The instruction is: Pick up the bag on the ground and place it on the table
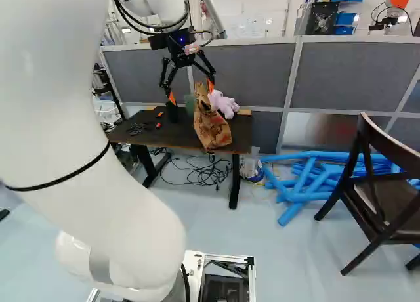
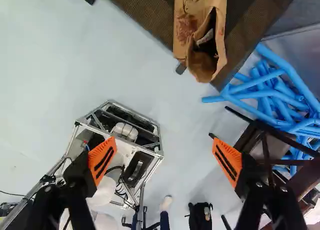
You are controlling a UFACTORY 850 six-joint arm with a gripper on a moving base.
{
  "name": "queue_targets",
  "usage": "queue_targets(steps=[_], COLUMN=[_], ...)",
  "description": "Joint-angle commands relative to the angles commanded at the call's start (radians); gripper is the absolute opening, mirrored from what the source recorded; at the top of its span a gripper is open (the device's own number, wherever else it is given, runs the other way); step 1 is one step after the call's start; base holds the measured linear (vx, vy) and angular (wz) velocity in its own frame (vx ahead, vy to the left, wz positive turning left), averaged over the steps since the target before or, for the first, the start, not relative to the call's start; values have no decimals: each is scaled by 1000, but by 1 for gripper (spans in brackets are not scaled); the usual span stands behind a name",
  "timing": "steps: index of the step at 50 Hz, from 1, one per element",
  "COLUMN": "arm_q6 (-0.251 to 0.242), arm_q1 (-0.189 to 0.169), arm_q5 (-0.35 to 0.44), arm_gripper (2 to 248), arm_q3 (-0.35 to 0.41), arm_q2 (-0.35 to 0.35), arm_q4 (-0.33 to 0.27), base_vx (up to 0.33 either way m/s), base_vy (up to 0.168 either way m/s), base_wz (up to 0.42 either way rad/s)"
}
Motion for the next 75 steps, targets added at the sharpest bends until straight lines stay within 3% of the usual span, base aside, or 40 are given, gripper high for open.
queue_targets(steps=[44, 75], arm_q6=[2, 25], arm_q1=[0, 0], arm_q5=[9, 108], arm_gripper=[247, 247], arm_q3=[5, 63], arm_q2=[1, 15], arm_q4=[0, 4], base_vx=[-8, 0], base_vy=[0, 0], base_wz=[1, 0])
